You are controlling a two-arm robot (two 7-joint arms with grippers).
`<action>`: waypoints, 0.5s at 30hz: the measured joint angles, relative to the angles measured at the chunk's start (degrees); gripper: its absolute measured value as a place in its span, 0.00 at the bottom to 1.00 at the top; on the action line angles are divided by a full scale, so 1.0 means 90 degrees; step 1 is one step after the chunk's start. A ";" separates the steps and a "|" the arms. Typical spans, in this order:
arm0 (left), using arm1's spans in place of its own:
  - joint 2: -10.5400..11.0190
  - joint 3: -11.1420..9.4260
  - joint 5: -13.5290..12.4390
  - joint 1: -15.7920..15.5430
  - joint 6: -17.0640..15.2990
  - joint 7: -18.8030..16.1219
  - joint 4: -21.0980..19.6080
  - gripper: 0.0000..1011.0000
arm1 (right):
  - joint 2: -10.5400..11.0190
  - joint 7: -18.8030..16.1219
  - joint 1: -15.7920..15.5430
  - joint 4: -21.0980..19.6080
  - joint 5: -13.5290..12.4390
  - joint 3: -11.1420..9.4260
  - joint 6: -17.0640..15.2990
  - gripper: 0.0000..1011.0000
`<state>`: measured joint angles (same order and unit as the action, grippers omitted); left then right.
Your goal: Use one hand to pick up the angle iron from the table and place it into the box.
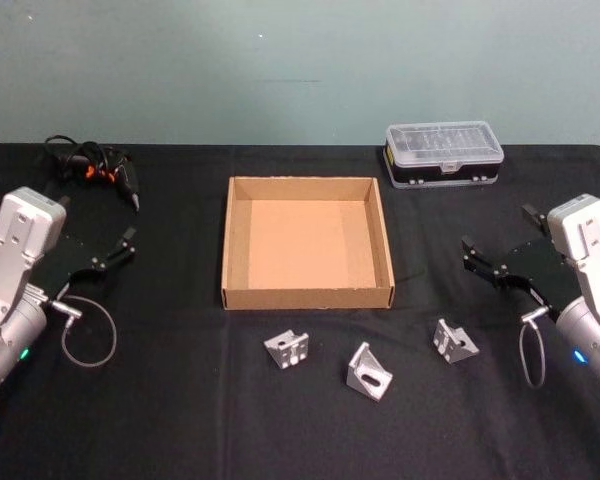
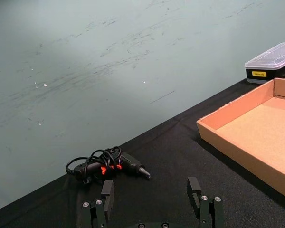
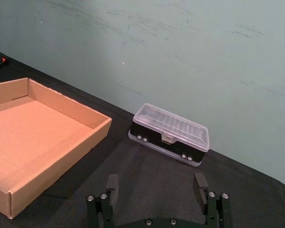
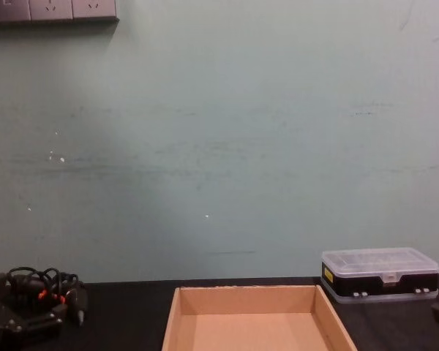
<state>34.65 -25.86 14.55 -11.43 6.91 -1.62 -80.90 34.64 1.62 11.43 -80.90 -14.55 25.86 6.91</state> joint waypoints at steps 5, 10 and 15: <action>0.0000 0.0000 0.0000 0.0000 0.0000 0.0000 0.0000 1.00 | 0.0000 0.0000 0.0000 0.0000 0.0000 0.0000 0.0000 0.99; 0.0000 0.0000 0.0000 0.0000 0.0000 0.0000 0.0000 1.00 | 0.0000 0.0000 0.0000 0.0000 0.0000 0.0000 0.0000 0.99; 0.0000 0.0000 0.0000 0.0000 0.0000 0.0000 0.0000 1.00 | 0.0000 0.0000 0.0000 0.0000 0.0000 0.0000 0.0000 0.99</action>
<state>34.65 -25.86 14.55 -11.43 6.91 -1.62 -80.90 34.65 1.62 11.43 -80.90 -14.55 25.86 6.91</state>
